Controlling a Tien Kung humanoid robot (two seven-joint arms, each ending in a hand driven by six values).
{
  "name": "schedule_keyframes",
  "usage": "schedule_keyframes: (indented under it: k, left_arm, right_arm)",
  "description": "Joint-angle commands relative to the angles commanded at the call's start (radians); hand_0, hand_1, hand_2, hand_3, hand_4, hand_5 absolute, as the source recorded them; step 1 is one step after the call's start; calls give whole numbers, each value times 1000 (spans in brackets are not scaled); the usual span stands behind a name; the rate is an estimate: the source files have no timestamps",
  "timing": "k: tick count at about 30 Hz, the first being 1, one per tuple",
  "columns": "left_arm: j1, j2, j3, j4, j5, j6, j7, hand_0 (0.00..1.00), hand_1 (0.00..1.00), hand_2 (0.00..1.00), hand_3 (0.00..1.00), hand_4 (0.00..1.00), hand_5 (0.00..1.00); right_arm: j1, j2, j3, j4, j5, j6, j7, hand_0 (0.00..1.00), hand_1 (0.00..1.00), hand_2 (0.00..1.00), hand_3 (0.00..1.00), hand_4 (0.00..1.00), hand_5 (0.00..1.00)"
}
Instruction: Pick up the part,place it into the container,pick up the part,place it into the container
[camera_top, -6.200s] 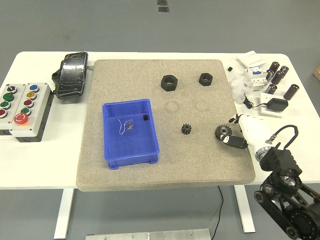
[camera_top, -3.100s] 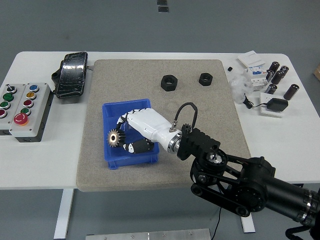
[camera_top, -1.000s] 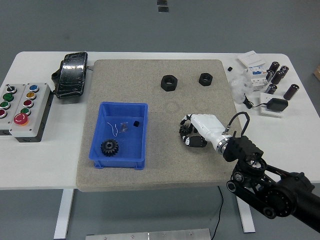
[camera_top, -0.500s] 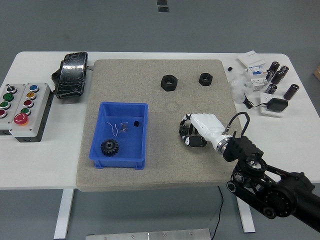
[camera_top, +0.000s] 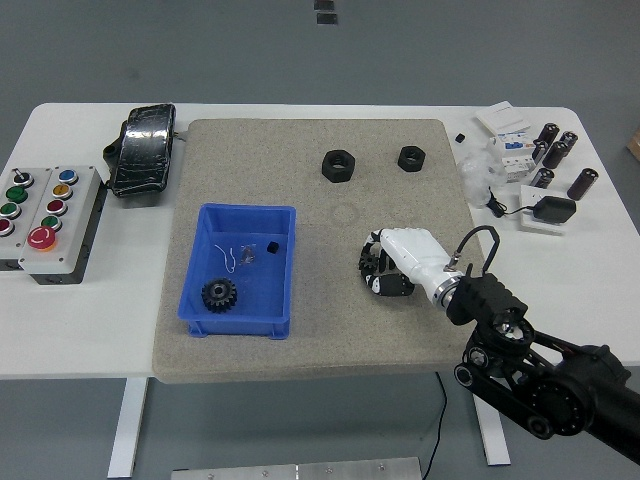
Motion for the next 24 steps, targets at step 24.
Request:
schedule_keyframes:
  k: [24]
  left_arm:
    - [2,-2,-12,0,16,-3,7,655,664,641,664,708,289]
  right_arm:
    - [153,108,-114,193,140,-20,57,614,674,679,636,562,176]
